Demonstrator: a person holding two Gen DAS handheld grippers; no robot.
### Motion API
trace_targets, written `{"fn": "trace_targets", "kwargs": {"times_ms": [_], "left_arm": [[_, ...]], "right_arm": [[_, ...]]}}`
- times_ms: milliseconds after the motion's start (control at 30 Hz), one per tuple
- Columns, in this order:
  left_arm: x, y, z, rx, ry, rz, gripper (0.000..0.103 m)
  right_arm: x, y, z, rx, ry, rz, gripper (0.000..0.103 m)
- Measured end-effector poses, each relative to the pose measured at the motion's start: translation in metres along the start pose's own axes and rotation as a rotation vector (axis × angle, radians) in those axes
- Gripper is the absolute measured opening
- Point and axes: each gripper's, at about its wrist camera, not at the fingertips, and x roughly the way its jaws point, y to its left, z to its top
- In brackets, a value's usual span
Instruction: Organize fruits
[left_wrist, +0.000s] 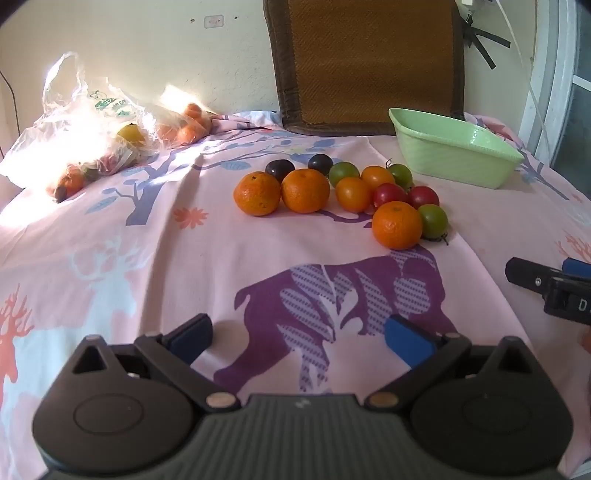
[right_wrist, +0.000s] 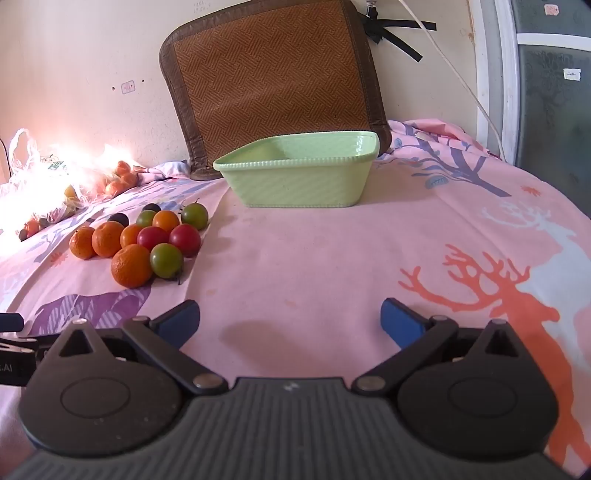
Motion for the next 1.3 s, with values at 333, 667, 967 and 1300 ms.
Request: {"fn": "trace_targets", "kwargs": {"times_ms": [333,667,967,1300], "left_arm": [[-0.008,0.0,-0.011,0.033,-0.084,-0.011,0.103],[-0.015,0.006,-0.017,0.067,-0.104,-0.072,0.103],[-0.014,0.004,-0.019,0.053,-0.087,-0.056,0.103],[-0.016,0.006,-0.023,0.067,-0.1,-0.078,0.103]], "right_arm": [[0.0,-0.001,0.0,0.001,0.001,0.001,0.103],[-0.001,-0.003,0.0,0.023,-0.007,0.009,0.103],[-0.002,0.0,-0.001,0.012,0.004,0.007,0.103],[-0.004,0.001,-0.002,-0.016,0.004,0.011,0.103]]}}
